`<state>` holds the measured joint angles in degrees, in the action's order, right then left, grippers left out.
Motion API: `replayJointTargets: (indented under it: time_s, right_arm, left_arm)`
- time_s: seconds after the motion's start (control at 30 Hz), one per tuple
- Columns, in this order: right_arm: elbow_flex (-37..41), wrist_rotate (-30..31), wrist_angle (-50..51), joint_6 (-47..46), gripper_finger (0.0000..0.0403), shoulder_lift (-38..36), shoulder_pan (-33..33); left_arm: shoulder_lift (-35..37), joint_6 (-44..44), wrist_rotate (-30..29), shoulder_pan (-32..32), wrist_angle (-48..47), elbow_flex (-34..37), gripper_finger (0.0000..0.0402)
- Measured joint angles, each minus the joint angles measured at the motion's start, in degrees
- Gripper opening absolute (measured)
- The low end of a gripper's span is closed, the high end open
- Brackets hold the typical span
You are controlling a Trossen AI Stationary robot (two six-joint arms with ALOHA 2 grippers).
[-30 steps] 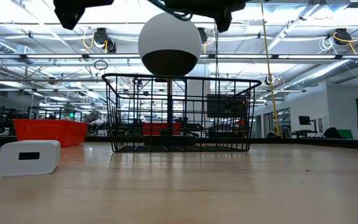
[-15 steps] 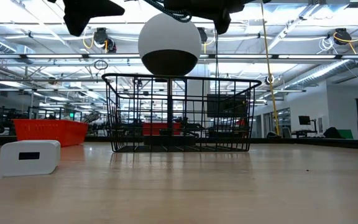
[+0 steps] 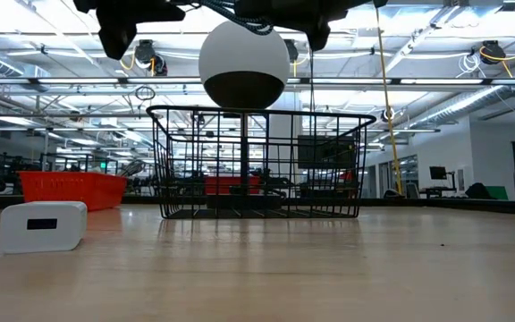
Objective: Pick and place items into bin
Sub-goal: Put the blue charger cable into the red bin
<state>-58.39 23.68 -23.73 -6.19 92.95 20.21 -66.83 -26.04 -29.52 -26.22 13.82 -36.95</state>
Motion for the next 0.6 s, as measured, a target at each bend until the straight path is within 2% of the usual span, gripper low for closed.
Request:
replayJointTargets:
  time_s: [0.2,0.3,0.5,0.6]
  right_arm:
    - [0.00,-0.56,0.25,0.82,0.0008,0.00,0.00]
    - [0.00,-2.78,0.07,0.85,0.0016,0.00,-0.02]
    - [0.00,-3.04,-0.04,1.85,0.0042,0.00,0.08]
    - [0.00,-3.15,-0.09,2.40,0.0061,0.00,0.53]
  left_arm:
    - [0.02,0.07,0.34,-0.04,0.04,0.00,0.0030]
    - [0.02,0.00,0.52,-0.07,0.04,0.00,0.0030]
    - [0.09,-0.29,0.33,-0.21,-0.04,0.00,0.0049]
    - [0.13,-0.47,-0.01,-0.71,-0.22,0.00,0.0043]
